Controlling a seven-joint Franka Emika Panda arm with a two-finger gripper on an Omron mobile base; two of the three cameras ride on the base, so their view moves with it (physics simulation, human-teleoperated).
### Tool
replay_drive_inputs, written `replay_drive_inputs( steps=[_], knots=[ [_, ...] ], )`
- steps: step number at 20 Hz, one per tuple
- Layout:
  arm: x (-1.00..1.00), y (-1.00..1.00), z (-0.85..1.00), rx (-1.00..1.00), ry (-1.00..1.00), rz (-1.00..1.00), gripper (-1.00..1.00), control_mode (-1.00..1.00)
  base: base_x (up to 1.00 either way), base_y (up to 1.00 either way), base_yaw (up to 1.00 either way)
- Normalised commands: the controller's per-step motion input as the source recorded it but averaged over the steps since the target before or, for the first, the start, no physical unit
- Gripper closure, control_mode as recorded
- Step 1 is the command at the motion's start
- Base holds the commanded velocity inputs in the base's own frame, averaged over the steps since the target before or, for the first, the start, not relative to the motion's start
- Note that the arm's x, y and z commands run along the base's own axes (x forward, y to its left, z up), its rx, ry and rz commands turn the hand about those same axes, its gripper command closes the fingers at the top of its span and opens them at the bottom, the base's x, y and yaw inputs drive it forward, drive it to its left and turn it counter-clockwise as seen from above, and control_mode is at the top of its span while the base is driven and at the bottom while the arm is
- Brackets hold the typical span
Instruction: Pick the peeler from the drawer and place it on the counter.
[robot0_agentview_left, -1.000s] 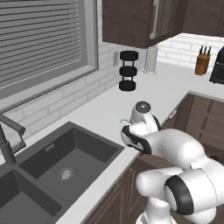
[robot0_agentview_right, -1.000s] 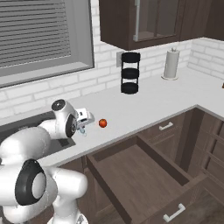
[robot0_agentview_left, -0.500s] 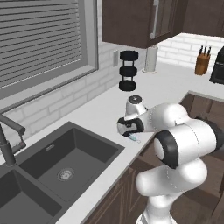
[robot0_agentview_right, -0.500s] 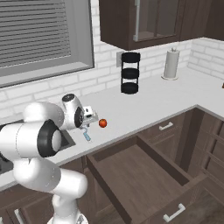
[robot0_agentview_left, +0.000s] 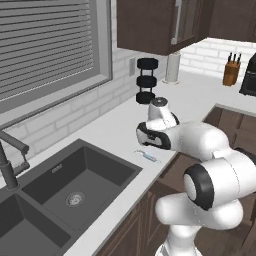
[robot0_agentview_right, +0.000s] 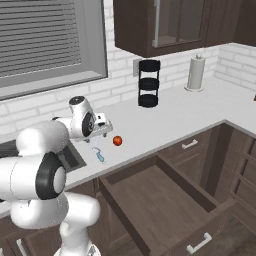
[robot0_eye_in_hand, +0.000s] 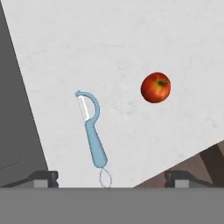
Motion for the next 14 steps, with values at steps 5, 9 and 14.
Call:
replay_drive_inputs(
  steps=[5, 9, 14],
  knots=[
    [-0.73, -1.0, 0.95, 0.26, 0.13, -0.04, -1.0, -1.0, 0.0, 0.0, 0.0],
    [-0.71, -1.0, 0.55, 0.39, 0.06, -0.05, -1.0, -1.0, 0.0, 0.0, 0.0],
    [-0.98, -0.34, 0.03, 0.42, -0.19, -0.15, -1.0, -1.0, 0.0, 0.0, 0.0]
  ],
)
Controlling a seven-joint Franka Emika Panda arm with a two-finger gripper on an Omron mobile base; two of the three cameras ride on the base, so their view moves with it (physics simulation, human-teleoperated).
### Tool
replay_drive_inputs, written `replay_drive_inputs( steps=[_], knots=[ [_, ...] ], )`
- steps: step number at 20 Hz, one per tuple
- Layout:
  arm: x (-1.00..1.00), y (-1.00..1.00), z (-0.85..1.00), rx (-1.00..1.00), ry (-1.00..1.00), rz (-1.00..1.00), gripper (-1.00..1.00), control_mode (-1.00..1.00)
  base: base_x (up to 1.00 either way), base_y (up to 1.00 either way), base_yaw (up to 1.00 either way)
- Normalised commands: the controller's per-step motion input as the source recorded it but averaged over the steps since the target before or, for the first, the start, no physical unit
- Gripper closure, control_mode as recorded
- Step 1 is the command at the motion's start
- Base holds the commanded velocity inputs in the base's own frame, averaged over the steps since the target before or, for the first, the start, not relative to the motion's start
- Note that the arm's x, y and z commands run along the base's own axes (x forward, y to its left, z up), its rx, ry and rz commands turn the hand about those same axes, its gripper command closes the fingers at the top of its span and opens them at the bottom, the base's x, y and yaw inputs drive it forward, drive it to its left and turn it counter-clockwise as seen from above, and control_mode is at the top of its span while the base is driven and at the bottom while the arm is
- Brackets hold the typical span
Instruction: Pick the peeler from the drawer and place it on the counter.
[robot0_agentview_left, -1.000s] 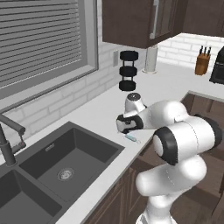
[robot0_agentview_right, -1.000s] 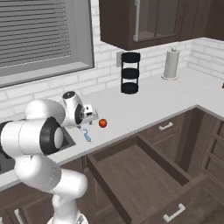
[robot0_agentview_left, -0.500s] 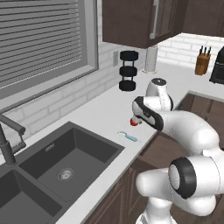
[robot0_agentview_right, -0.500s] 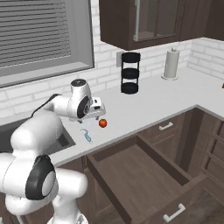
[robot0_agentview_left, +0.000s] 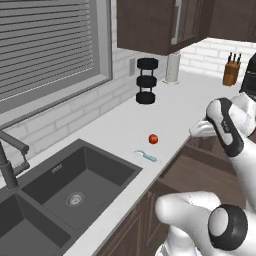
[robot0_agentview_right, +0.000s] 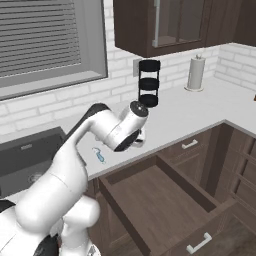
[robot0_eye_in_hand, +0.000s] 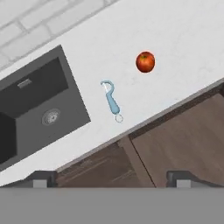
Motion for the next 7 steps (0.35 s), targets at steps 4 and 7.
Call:
replay_drive_inputs(
  steps=[4, 7],
  knots=[
    [-0.95, 0.48, -0.28, 0.39, -0.55, -0.27, -1.0, -1.0, 0.0, 0.0, 0.0],
    [-0.18, 1.0, -0.19, 0.2, -0.59, -0.41, -1.0, -1.0, 0.0, 0.0, 0.0]
  ],
)
